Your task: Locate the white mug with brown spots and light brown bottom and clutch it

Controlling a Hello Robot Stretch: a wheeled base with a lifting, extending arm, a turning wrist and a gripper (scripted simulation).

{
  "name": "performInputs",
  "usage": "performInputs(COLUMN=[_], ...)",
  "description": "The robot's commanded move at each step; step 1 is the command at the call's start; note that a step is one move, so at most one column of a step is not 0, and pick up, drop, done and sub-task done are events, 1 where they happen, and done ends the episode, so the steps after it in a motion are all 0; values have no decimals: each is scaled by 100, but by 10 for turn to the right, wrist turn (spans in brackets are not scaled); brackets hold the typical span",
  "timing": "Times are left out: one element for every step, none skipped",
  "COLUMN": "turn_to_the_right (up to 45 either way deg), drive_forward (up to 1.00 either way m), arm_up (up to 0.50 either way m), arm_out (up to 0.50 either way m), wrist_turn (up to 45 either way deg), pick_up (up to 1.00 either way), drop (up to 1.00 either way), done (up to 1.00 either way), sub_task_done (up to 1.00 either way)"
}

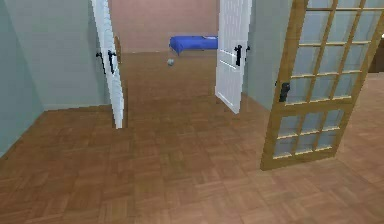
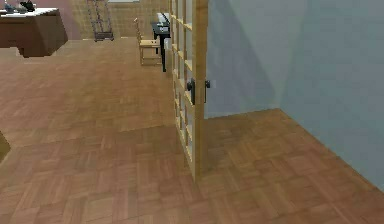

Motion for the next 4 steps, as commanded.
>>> performInputs(turn_to_the_right=[-60, 0, 0, -90], drive_forward=[0, 100, 100, 0], arm_up=[0, 0, 0, 0], arm_out=[0, 0, 0, 0], wrist_turn=[0, 0, 0, 0], pick_up=[0, 0, 0, 0], drop=[0, 0, 0, 0], done=[0, 0, 0, 0], sub_task_done=[0, 0, 0, 0])
